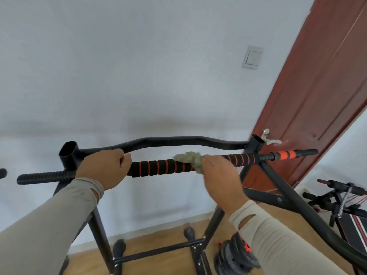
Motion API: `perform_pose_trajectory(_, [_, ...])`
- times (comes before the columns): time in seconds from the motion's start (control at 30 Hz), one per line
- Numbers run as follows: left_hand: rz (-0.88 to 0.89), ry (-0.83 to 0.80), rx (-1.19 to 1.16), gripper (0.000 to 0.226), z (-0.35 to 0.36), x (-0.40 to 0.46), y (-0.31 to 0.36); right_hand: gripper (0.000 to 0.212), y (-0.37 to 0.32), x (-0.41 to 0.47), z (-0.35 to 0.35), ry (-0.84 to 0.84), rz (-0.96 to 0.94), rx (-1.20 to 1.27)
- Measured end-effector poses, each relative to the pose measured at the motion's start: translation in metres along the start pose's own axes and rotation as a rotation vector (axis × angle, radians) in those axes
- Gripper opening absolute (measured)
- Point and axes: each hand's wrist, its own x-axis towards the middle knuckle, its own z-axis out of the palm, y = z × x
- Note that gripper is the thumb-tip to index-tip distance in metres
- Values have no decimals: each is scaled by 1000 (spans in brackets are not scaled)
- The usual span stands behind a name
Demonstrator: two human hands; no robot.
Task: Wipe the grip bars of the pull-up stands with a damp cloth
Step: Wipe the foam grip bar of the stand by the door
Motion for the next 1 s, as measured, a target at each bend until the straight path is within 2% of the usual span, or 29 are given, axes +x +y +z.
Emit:
perform_pose_trajectory(0.13, [19,18,4,45,3,-1,-1,16,72,-5,-18,-256,314,-245])
perform_pose_trajectory(0.2, [12,6,7,45,3,0,-2,19,108,-10,-25,-283,460,-255])
perform_pose_trajectory(0.27, [15,-4,18,46,3,0,0,17,125,-11,-26,-247,523,-186])
perform_pose_trajectory(0.37, [14,11,30,46,5,0,1,17,104,-5,-18,-161,404,57])
perform_pose_trajectory(0.47, [10,17,29,46,4,1,-1,34,89,0,-5,-65,407,320])
perform_pose_trajectory(0.53, [7,8,26,46,5,2,-2,29,94,-3,-2,-51,394,386])
perform_pose_trajectory(0.6, [12,15,24,46,7,2,-2,14,101,-10,-5,-87,361,417])
perform_pose_trajectory(0.67, [13,33,29,47,8,1,-2,41,110,-14,-5,-147,291,354])
perform_pose_trajectory(0.73, [13,26,31,47,7,1,-2,49,118,-13,-3,-184,210,212])
perform_pose_trajectory(0.83, [21,24,16,46,6,1,-1,42,116,-12,3,-210,283,222])
perform_pose_trajectory(0.93, [29,32,5,43,9,4,-3,26,78,-12,4,-27,379,125])
perform_pose_trajectory(1.0, [40,39,-10,41,11,5,-4,26,39,-7,1,54,360,149])
